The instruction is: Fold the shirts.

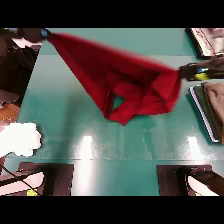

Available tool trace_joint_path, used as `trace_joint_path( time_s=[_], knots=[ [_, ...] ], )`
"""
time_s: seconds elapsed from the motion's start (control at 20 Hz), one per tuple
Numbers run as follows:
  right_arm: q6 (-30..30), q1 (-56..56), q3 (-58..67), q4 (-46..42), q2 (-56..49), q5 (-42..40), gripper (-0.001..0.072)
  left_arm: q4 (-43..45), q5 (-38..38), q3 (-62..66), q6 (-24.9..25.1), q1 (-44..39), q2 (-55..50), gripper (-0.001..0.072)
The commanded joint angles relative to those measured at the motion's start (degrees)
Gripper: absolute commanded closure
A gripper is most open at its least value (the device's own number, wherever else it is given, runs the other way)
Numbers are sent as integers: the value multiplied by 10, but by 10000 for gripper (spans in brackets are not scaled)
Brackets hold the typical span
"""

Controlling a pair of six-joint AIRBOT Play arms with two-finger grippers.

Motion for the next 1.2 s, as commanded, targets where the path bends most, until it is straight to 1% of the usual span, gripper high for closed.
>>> trace_joint_path(
  time_s=[0.0,0.15,0.4,0.5,0.75,0.85,0.9,1.05,1.15],
  knots=[
    [2,-87,0,-17,80,-43,697,3,25,95,-33,1,8,684],
    [1,-111,1,-17,133,-108,697,-6,62,93,-34,1,47,684],
    [2,-100,1,-17,217,-228,697,-42,134,93,-33,1,130,684],
    [1,-86,1,-18,244,-257,697,-53,157,93,-34,1,164,684],
    [1,-51,1,-19,273,-279,698,-96,156,93,-34,1,219,684],
    [2,-51,5,-17,250,-267,699,-79,136,87,-36,1,216,685],
    [2,-50,18,-17,226,-237,699,-59,132,71,-48,1,214,685],
    [1,-51,88,-5,112,-106,699,34,120,-17,-87,1,193,685],
    [1,-51,136,-3,17,-20,698,81,88,-78,-106,1,154,685]
  ],
)
